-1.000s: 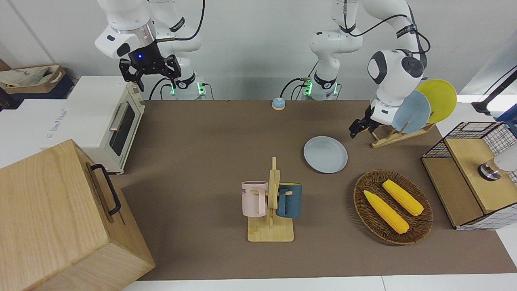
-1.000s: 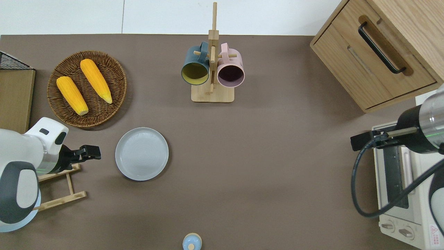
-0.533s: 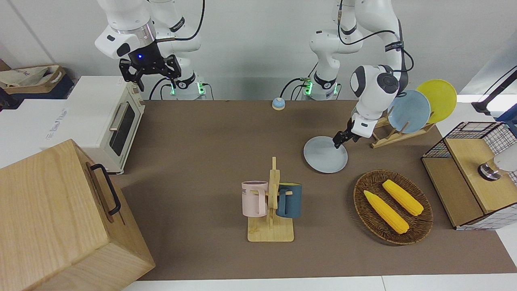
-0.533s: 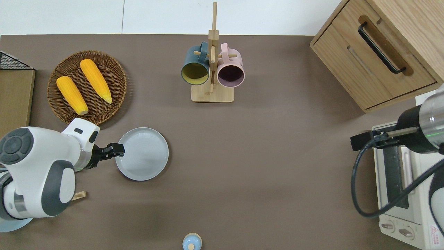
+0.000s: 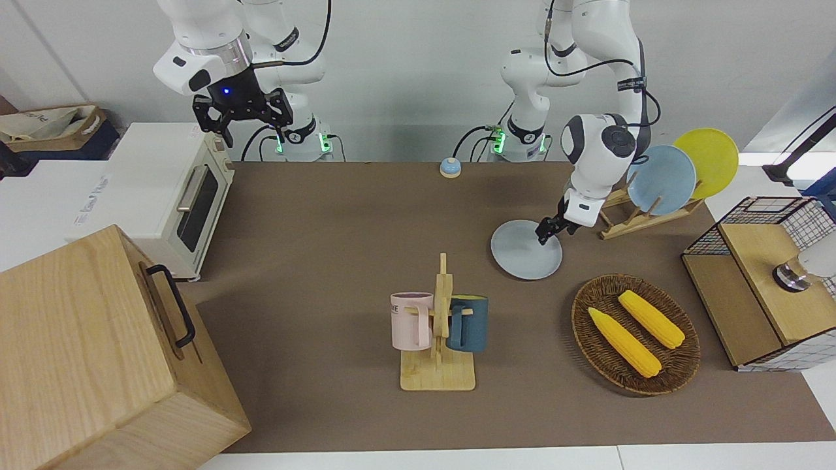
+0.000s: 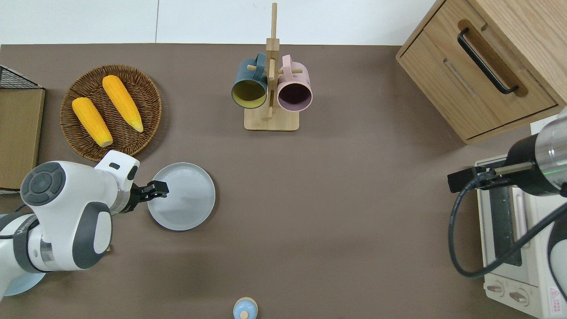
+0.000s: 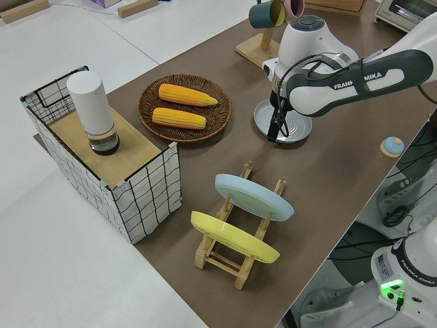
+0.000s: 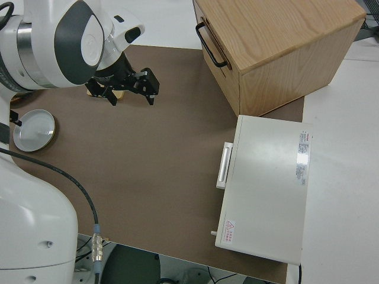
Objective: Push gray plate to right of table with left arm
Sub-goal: 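Move the left gripper forward to the near edge of the gray plate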
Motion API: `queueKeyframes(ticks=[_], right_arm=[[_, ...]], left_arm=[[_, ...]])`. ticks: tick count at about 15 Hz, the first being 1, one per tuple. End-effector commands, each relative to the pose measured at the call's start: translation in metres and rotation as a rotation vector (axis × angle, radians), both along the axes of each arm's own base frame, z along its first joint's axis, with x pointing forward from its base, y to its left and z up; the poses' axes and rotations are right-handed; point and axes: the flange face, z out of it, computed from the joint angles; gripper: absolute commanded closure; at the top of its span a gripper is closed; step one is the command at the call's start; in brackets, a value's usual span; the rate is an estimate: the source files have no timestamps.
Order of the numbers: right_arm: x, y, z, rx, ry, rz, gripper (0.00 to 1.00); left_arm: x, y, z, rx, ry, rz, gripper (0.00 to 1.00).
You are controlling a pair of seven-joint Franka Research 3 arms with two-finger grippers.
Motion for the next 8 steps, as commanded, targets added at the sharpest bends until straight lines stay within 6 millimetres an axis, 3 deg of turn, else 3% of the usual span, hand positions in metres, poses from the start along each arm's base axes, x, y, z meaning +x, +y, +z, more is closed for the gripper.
queueKeyframes(ticks=[1,8], right_arm=[[-0.003,-0.002,0.004,0.009,0.005,-0.006,0.017],[-0.002,-0.002,0.004,0.009,0.005,-0.008,0.017]], left_arm=[[-0.008,0.001,-0.008,-0.004,-0.021,0.019,0.01],[-0.007,0.000,-0.019,-0.001,-0.017,0.016,0.02]])
